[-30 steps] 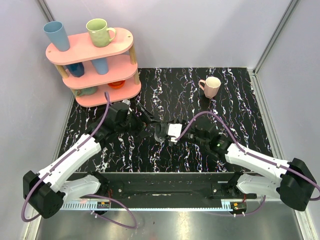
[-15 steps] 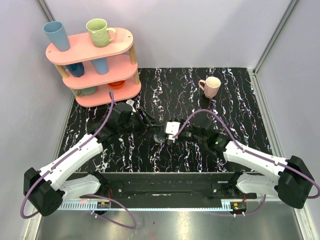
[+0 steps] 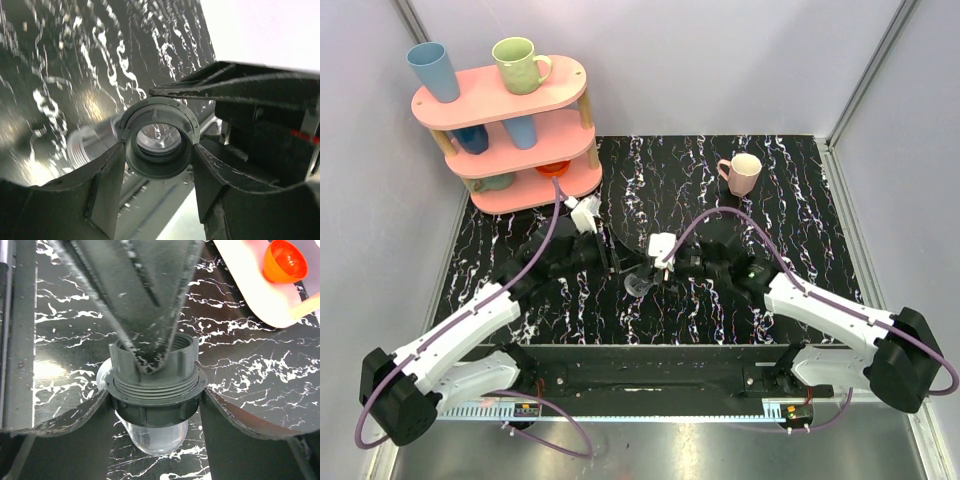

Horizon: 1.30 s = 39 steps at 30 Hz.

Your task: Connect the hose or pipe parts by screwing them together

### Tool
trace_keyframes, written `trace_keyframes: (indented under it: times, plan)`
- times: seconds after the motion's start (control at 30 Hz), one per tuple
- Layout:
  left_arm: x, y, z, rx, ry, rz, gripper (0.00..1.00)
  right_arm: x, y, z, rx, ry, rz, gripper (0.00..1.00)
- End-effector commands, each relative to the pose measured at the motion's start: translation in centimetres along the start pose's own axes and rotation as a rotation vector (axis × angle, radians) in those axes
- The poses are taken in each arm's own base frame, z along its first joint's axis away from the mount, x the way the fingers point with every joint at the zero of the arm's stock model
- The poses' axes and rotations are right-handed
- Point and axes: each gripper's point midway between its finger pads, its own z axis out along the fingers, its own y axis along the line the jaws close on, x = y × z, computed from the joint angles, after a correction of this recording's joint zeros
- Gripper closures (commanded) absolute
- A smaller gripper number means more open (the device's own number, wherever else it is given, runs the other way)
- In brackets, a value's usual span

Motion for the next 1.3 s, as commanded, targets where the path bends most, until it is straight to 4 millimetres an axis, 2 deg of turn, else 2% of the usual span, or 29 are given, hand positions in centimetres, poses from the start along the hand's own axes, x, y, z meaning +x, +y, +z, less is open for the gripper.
trace_keyframes:
  times: [0.0, 0.07, 0.1, 0.13, 0.2, 0.27, 0.3, 0.37, 0.4, 0.47, 0.53, 0.57, 0.63, 0.67, 0.7, 0.77, 0.8, 0.87, 0.9, 0.93, 0.97, 1.0, 1.07, 1.1, 1.13, 1.27]
  plan:
    - [-1.6, -4.7, -1.0, 0.331, -0.147, 0.615, 0.76, -7.0, 1.7, -0.6, -0.208, -0.219, 0.032, 1.00]
    - [-0.3, -5.4, -1.5, 0.440, -0.132, 0.796, 0.78, -7.7, 2.3, -0.9, -0.281, -0.246, 0.053, 1.00]
    - [0.0, -5.0, -1.5, 0.460, -0.145, 0.955, 0.78, -7.7, 2.6, -0.9, -0.304, -0.247, 0.062, 1.00]
    - [0.9, -5.1, -1.8, 0.519, -0.122, 1.044, 0.78, -8.1, 2.6, -0.9, -0.320, -0.257, 0.063, 1.00]
    - [1.4, -4.5, -1.7, 0.546, -0.129, 1.234, 0.78, -7.7, 3.8, -1.2, -0.388, -0.241, 0.098, 1.00]
    - [2.3, -3.6, -1.5, 0.569, -0.079, 1.324, 0.80, -7.8, 4.4, -1.3, -0.435, -0.246, 0.109, 1.00]
    - [1.9, -3.8, -1.4, 0.578, -0.093, 1.419, 0.80, -7.6, 4.6, -1.3, -0.447, -0.236, 0.119, 1.00]
    - [2.4, -2.6, -1.1, 0.555, -0.017, 1.443, 0.74, -7.1, 4.5, -1.0, -0.435, -0.216, 0.124, 1.00]
    - [1.7, -3.3, -1.3, 0.552, -0.028, 1.473, 0.66, -6.8, 4.4, -1.0, -0.424, -0.207, 0.125, 1.00]
    - [1.0, -3.4, -1.5, 0.511, -0.034, 1.478, 0.43, -6.0, 4.2, -0.9, -0.393, -0.185, 0.120, 1.00]
    - [0.0, -3.5, -1.8, 0.455, -0.071, 1.446, 0.26, -5.5, 4.0, -1.1, -0.362, -0.171, 0.114, 1.00]
    - [-0.6, -4.2, -2.4, 0.446, -0.133, 1.435, 0.11, -5.2, 3.5, -1.0, -0.326, -0.157, 0.106, 1.00]
    - [-1.6, -4.7, -2.9, 0.395, -0.186, 1.310, 0.01, -4.8, 3.0, -1.0, -0.292, -0.143, 0.102, 1.00]
    - [-2.1, -5.1, -3.3, 0.385, -0.221, 1.266, 0.01, -4.6, 2.5, -0.9, -0.261, -0.132, 0.093, 1.00]
    - [-2.3, -5.7, -4.1, 0.377, -0.241, 1.147, 0.01, -4.6, 2.1, -0.9, -0.242, -0.129, 0.087, 1.00]
    - [-3.7, -5.7, -4.6, 0.300, -0.284, 1.007, 0.01, -4.0, 1.3, -0.7, -0.192, -0.105, 0.070, 1.00]
    - [-3.7, -5.9, -4.9, 0.280, -0.269, 0.861, 0.01, -4.0, 0.7, -0.6, -0.162, -0.109, 0.057, 1.00]
    - [-4.6, -4.9, -5.0, 0.178, -0.257, 0.723, 0.01, -3.5, -0.4, -0.6, -0.091, -0.095, 0.037, 1.00]
    - [-4.5, -4.6, -4.9, 0.148, -0.240, 0.606, 0.01, -4.1, -1.2, -0.6, -0.050, -0.125, 0.011, 1.00]
    - [-4.9, -3.9, -4.5, 0.098, -0.238, 0.551, 0.01, -3.8, -1.3, -0.6, -0.031, -0.125, 0.005, 1.00]
    - [-4.8, -3.4, -4.4, 0.062, -0.218, 0.498, 0.01, -3.7, -2.0, -0.7, 0.010, -0.122, -0.004, 1.00]
    - [-4.6, -3.2, -4.2, 0.044, -0.210, 0.374, 0.01, -4.1, -2.6, -0.7, 0.040, -0.140, -0.021, 1.00]
    - [-4.2, -2.2, -3.8, -0.006, -0.190, 0.248, 0.01, -3.6, -3.3, -0.9, 0.095, -0.134, -0.035, 1.00]
    - [-4.0, -2.1, -3.7, -0.019, -0.186, 0.115, 0.01, -4.2, -3.8, -1.0, 0.123, -0.157, -0.053, 1.00]
    - [-3.7, -2.3, -3.6, -0.006, -0.166, 0.062, 0.01, -3.6, -3.7, -1.0, 0.133, -0.151, -0.059, 1.00]
    - [-3.3, -2.6, -2.7, -0.008, -0.123, -0.182, 0.03, -3.6, -3.8, -1.0, 0.150, -0.155, -0.086, 1.00]
